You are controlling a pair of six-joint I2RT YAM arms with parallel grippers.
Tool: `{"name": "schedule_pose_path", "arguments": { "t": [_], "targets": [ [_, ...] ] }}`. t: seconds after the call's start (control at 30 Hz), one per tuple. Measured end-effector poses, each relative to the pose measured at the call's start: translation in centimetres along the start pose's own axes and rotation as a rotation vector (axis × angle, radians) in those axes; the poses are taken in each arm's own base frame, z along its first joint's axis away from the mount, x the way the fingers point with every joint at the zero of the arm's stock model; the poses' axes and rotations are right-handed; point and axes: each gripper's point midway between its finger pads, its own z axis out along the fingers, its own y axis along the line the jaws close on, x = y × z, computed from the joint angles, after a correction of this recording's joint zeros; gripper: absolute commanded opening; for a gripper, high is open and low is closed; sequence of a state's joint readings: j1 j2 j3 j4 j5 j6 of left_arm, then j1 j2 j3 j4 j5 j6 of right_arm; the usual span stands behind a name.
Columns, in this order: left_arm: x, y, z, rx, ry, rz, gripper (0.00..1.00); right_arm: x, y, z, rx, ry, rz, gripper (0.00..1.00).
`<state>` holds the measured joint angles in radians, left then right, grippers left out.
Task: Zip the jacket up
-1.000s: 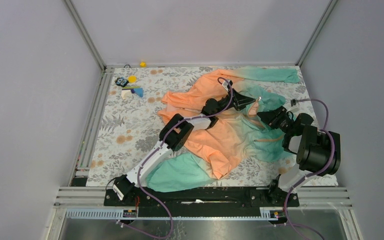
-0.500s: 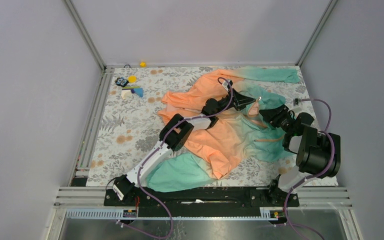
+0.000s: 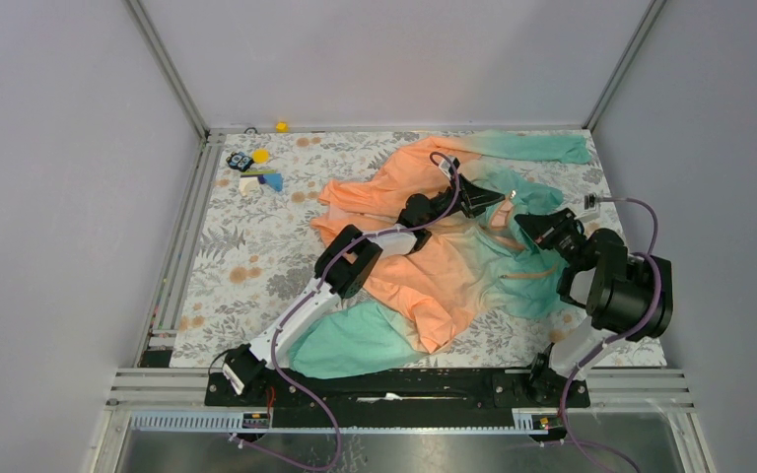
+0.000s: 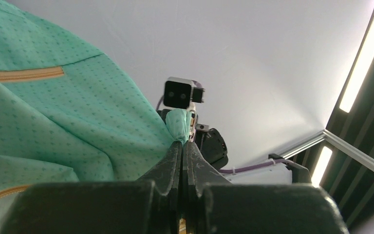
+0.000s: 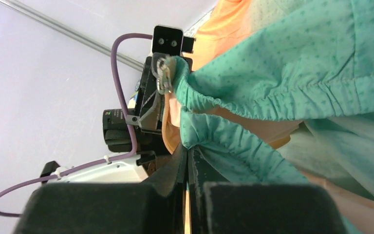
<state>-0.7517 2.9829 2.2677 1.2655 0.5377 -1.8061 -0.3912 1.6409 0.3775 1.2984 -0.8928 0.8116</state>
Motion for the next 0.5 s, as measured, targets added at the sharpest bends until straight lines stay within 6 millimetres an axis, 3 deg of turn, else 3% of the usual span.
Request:
{"name": "schedule_pose_path", "arguments": {
  "t": [0.2, 0.5],
  "targets": [
    [0.0, -0.1, 0.0, 0.004, 0.001, -0.005, 0.0, 1.5, -0.2, -0.3, -0.043, 0.04, 0.114, 0.0],
    [-0.2, -0.4, -0.1, 0.013, 0.0, -0.019, 0.0, 1.9, 0.9, -0.9, -0.075, 0.048, 0.088, 0.0]
  ]
}}
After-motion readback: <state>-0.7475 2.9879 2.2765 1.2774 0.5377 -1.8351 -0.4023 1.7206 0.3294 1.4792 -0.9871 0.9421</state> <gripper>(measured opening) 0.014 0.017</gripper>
